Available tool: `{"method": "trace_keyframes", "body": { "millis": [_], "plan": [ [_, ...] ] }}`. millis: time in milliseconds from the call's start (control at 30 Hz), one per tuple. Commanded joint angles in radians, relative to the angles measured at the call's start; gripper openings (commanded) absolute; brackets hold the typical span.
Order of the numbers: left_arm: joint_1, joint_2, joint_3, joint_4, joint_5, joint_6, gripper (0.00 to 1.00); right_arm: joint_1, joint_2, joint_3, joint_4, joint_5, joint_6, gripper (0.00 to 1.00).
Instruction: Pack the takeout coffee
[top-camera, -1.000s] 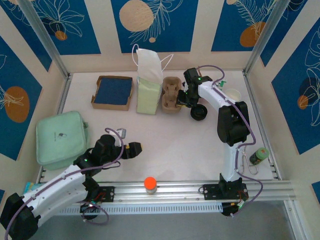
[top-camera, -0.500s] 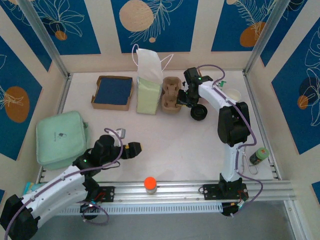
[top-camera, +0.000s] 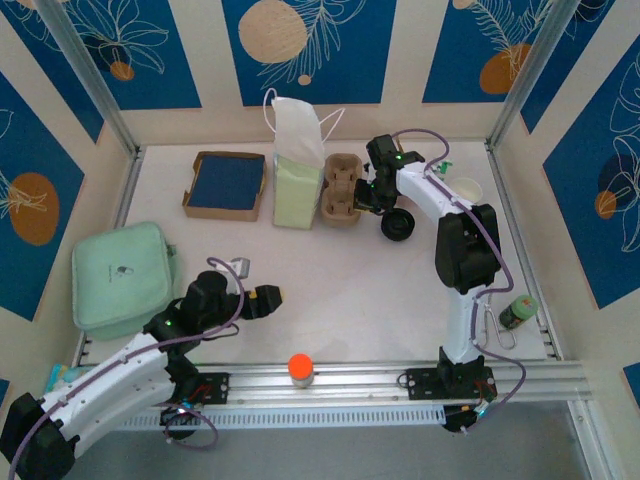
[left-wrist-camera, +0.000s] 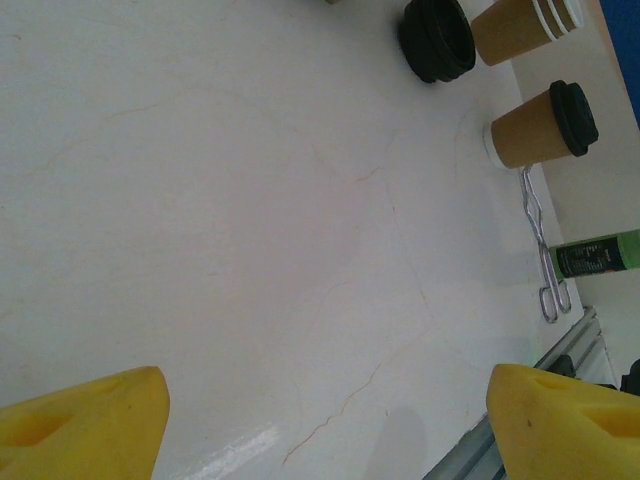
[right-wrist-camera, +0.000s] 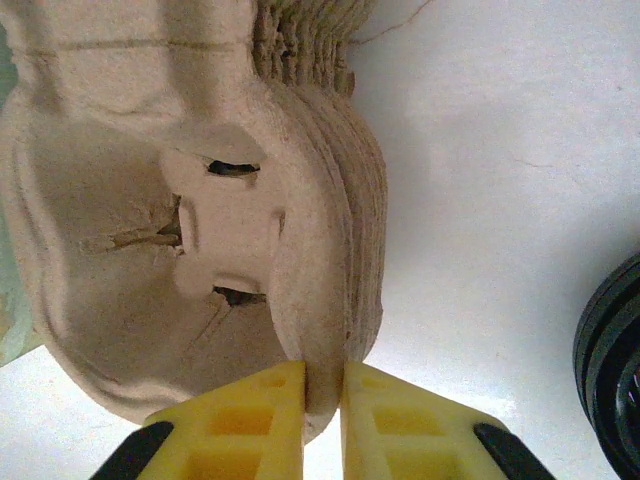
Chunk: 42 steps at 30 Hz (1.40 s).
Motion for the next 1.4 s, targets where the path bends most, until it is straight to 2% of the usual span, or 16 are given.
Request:
{"method": "trace_keyframes", "body": {
  "millis": [0, 767, 1367],
  "plan": [
    [0.013, -0.014, -0.009, -0.014, -0.014, -0.002, 0.83, 0.006, -0.052, 0.026, -0.022, 0.0, 0.01, 0.14],
    [0.013, -0.015, -0.01, -0.013, -0.016, -0.003, 0.83, -0.007, -0.08, 0.01, -0.015, -0.012, 0.017, 0.03],
    [0.012, -0.015, -0.01, -0.01, -0.014, -0.005, 0.83, -0.042, -0.1, -0.088, 0.028, -0.059, 0.028, 0.02]
  ]
}}
